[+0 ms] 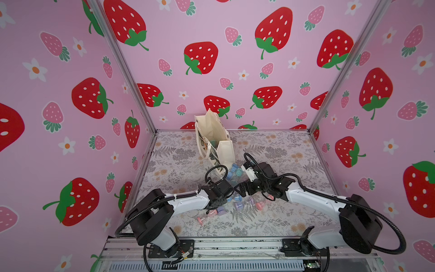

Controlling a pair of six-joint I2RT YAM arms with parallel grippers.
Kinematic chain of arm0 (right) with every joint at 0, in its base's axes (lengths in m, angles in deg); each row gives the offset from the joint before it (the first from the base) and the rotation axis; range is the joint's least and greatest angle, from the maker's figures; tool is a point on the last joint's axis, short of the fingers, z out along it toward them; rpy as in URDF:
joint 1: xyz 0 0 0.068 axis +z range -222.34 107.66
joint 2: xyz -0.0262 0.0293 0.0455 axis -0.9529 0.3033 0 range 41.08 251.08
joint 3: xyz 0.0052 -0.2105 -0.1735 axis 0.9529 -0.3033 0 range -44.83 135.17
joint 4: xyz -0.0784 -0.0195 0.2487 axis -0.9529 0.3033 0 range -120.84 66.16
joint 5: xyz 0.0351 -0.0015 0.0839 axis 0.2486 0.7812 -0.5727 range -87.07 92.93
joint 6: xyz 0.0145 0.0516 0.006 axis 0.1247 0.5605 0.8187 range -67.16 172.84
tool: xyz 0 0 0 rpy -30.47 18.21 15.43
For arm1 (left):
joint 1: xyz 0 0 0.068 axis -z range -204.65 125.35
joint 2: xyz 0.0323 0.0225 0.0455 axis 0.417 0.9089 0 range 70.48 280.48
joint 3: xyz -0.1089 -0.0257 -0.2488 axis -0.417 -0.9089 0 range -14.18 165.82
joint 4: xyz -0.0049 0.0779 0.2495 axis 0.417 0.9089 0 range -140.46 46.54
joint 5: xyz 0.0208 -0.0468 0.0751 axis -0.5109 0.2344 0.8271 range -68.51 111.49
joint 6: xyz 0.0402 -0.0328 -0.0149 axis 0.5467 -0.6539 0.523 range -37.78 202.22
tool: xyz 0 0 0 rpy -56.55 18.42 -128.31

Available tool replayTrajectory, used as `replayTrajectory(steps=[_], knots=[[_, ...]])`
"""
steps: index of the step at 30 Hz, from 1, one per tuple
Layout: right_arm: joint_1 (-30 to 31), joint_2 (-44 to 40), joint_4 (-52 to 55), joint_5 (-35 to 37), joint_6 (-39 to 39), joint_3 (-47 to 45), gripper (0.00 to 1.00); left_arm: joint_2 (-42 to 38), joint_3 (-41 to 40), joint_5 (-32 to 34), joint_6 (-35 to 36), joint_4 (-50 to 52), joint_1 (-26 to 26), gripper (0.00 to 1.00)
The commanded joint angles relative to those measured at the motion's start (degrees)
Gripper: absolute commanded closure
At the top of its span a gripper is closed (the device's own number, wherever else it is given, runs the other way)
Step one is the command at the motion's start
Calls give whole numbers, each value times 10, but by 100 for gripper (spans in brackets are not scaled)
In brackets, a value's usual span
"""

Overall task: Put the hourglass into the canvas bag
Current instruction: Pick up the hourglass from the center of the board.

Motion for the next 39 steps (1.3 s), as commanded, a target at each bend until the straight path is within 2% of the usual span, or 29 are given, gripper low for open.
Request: replayTrajectory(steps=[1, 11, 24, 32, 39], knots=[[3, 1, -2, 7, 0, -3, 1, 2, 7, 11, -3, 2, -3, 56], [2, -15, 4, 14, 1, 5, 1, -39, 2, 17, -6, -9, -3, 60], [0, -64, 45, 43, 15, 47, 1, -159, 16, 74, 22, 70, -12, 64], [-2, -84, 82, 72, 28, 113, 1, -242, 88, 88, 131, 122, -42, 64], [-8, -69, 99, 74, 22, 190, 1, -247, 195, 74, 222, 135, -88, 65]])
